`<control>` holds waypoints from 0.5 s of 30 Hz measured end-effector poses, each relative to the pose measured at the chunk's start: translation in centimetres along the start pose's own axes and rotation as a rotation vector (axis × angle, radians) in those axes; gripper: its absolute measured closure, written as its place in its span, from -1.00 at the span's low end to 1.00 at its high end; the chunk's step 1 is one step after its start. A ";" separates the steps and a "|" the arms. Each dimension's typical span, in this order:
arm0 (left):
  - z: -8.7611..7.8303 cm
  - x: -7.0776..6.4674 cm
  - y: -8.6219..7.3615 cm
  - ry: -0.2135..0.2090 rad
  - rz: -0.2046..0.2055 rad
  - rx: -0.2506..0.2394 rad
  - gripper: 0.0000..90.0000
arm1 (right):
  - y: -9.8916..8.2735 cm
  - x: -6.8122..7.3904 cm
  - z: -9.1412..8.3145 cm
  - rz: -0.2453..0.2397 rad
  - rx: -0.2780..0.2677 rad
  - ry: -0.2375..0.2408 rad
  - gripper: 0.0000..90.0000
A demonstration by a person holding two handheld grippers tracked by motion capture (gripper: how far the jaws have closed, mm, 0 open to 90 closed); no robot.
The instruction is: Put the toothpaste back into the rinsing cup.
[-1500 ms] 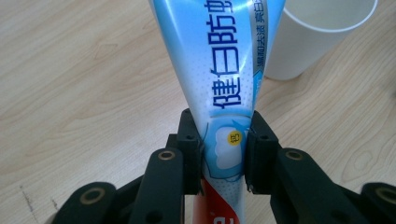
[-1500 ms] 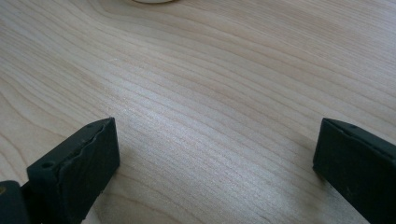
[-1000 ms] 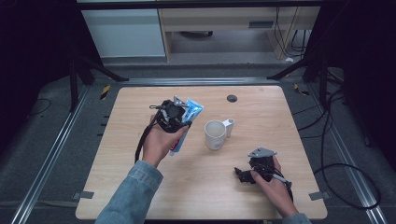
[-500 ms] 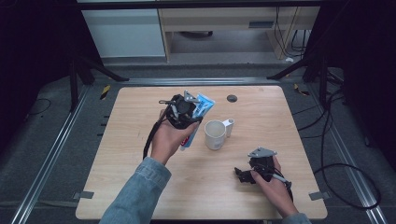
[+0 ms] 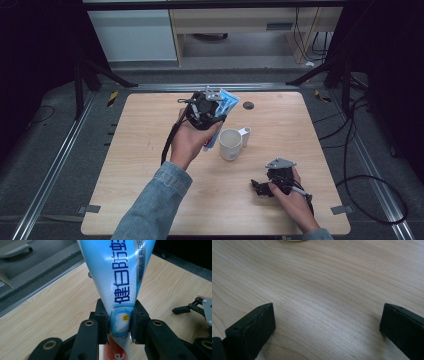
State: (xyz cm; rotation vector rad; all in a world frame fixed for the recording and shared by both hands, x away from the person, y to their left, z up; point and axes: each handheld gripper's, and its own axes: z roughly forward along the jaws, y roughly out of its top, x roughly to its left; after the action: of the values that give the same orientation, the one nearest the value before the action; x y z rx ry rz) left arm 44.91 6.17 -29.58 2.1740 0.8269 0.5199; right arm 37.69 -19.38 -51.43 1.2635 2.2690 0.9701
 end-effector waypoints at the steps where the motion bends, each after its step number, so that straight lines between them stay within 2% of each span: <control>1: 0.1 0.0 0.1 0.001 -0.002 -0.006 0.59 | 0.0 0.0 0.0 0.000 0.000 0.000 -0.99; 6: 0.2 0.0 0.5 0.004 -0.008 -0.039 0.59 | 0.0 0.0 0.0 0.000 0.000 0.000 -0.99; 9: 0.5 0.0 0.7 0.007 -0.031 -0.081 0.59 | 0.0 0.0 0.0 0.000 0.000 0.000 -0.99; 15: 0.7 -0.1 0.9 0.004 -0.047 -0.118 0.59 | 0.0 0.0 0.0 0.000 -0.001 0.000 -0.99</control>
State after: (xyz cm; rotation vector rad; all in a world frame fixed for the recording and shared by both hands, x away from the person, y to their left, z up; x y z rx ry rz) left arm 45.63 5.31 -29.36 2.0415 0.8270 0.5361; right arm 37.69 -19.38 -51.43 1.2630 2.2687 0.9708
